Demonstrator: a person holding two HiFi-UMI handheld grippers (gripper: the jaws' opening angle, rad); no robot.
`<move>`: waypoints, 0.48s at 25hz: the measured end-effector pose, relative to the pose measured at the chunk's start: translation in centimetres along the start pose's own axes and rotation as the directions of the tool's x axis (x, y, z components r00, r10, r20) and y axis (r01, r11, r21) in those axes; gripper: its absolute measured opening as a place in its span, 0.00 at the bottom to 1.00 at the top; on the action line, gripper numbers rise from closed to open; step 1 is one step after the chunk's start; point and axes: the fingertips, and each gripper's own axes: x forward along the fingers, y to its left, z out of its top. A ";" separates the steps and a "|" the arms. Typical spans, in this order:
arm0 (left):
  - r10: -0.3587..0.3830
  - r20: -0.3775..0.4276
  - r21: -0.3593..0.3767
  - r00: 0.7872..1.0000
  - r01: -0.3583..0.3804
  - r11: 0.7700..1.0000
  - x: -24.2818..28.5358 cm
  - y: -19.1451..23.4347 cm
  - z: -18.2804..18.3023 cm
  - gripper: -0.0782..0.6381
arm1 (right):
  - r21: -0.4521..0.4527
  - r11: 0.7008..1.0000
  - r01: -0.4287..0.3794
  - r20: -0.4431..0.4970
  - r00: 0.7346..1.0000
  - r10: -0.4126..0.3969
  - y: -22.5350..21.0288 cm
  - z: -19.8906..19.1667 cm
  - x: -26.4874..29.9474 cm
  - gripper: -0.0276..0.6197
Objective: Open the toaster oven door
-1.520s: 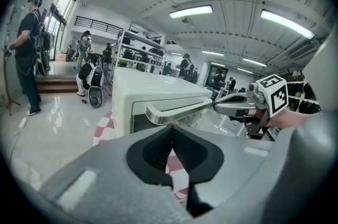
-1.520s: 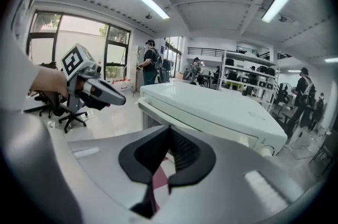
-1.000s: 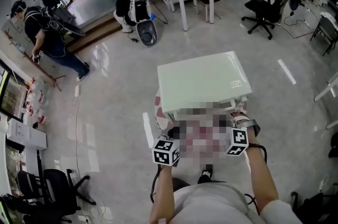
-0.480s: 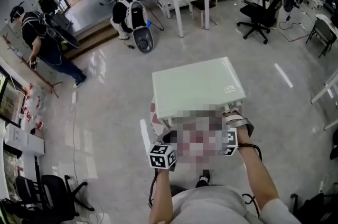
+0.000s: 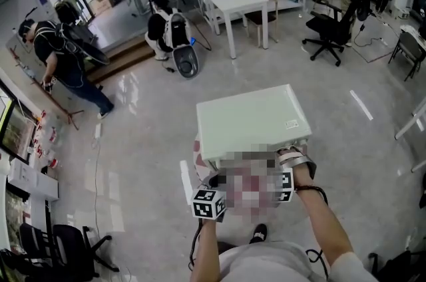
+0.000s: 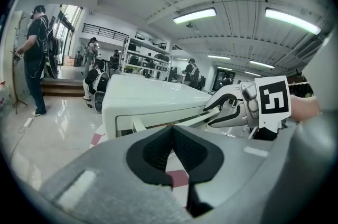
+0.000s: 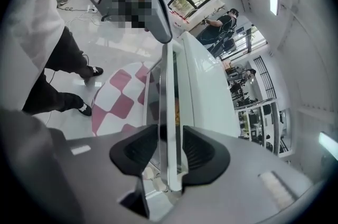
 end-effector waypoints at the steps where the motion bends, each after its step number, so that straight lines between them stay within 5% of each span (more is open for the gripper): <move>1: 0.001 0.000 0.000 1.000 -0.001 1.000 0.0 0.0 0.0 0.12 | 0.003 1.000 0.003 0.001 1.000 -0.003 0.0 0.0 0.2 0.27; 12: 0.010 0.002 0.005 1.000 -0.010 1.000 -0.4 0.5 0.3 0.12 | -0.041 0.998 0.044 -0.028 0.999 -0.045 0.0 0.3 0.8 0.20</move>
